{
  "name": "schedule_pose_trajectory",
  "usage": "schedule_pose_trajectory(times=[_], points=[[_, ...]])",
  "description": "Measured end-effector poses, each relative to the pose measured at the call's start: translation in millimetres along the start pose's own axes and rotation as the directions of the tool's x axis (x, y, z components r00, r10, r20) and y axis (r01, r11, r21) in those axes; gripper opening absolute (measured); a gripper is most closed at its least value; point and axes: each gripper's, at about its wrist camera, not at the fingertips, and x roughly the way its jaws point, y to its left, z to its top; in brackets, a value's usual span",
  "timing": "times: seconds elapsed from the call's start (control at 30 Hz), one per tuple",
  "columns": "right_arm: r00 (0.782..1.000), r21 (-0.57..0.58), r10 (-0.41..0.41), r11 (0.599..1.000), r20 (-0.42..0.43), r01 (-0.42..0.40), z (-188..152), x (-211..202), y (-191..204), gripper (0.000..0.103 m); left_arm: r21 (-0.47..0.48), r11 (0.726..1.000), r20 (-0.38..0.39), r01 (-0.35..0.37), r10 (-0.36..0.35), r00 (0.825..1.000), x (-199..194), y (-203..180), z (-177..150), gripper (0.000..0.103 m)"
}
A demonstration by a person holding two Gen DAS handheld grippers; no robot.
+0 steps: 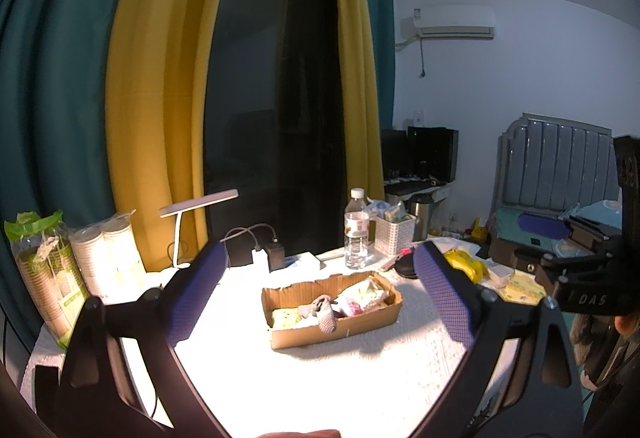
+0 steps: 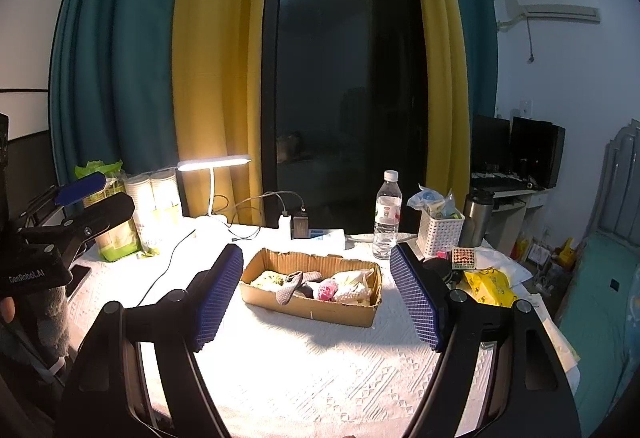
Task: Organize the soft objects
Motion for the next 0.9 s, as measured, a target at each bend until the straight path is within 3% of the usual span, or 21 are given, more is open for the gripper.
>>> schedule_pose_trajectory(times=[0.9], points=[[1.0,-0.005,0.004,1.0,-0.016,-0.004,-3.9,2.5,-2.4,0.079,-0.004,1.0,-0.009,0.005,-0.005,1.0,-4.4,-9.9,-1.3,0.096]])
